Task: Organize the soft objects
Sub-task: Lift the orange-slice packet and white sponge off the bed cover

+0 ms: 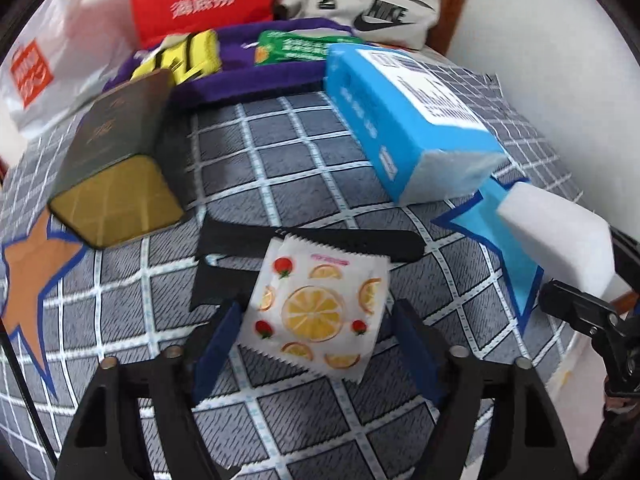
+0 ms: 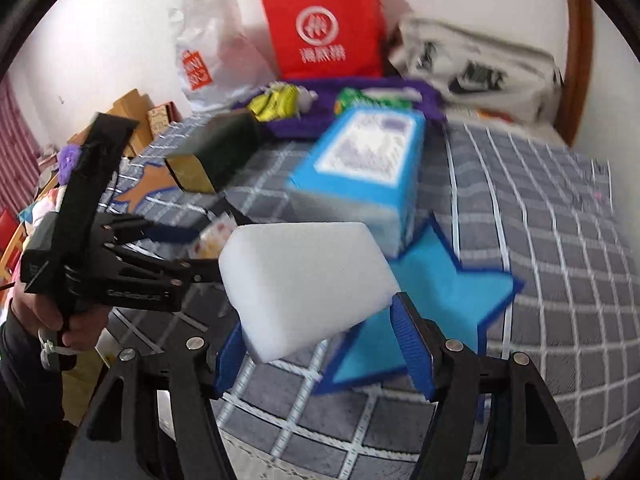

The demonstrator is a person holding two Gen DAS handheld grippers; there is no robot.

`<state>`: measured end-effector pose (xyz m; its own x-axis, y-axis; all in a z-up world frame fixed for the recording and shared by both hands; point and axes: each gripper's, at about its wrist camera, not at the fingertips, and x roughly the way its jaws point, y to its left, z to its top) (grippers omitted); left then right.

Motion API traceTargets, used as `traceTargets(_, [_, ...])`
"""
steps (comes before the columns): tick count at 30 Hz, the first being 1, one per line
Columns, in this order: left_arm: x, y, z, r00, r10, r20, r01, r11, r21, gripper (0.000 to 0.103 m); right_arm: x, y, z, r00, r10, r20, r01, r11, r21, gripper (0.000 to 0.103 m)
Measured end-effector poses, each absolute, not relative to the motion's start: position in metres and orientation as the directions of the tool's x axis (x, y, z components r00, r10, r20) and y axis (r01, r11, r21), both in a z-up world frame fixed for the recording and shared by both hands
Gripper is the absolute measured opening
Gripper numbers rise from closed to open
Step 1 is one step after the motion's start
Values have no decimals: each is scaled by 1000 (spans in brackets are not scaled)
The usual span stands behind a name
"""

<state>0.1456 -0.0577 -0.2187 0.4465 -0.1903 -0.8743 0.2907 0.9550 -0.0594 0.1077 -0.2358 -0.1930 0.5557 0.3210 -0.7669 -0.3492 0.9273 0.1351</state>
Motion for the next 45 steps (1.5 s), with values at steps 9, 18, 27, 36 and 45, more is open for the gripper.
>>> traceTargets(9, [147,-50,-214,482,-199,-853,259,963,-79,50,113,-238,-214,541,358,-761,-345,920,188,67])
traceTargets(18, [136,-35,-209,484,-278,-830,225,956,-189,17,109,-241,-216,551,367,-750,-334,920,205,67])
traceTargets(27, [123,-8,-183,572,-264,-776,173,964,-201,6,104,-240,-212,551,346,-760,-319,928,191,67])
traceTargets(36, [122,27,-178,600,-226,-768,91,972,-215,3,107,-232,-203,554,329,-765,-316,933,173,67])
traceTargets(45, [135,28,-207,551,-245,-798,64,966,-252,6,108,-229,-211,532,319,-784,-312,935,168,67])
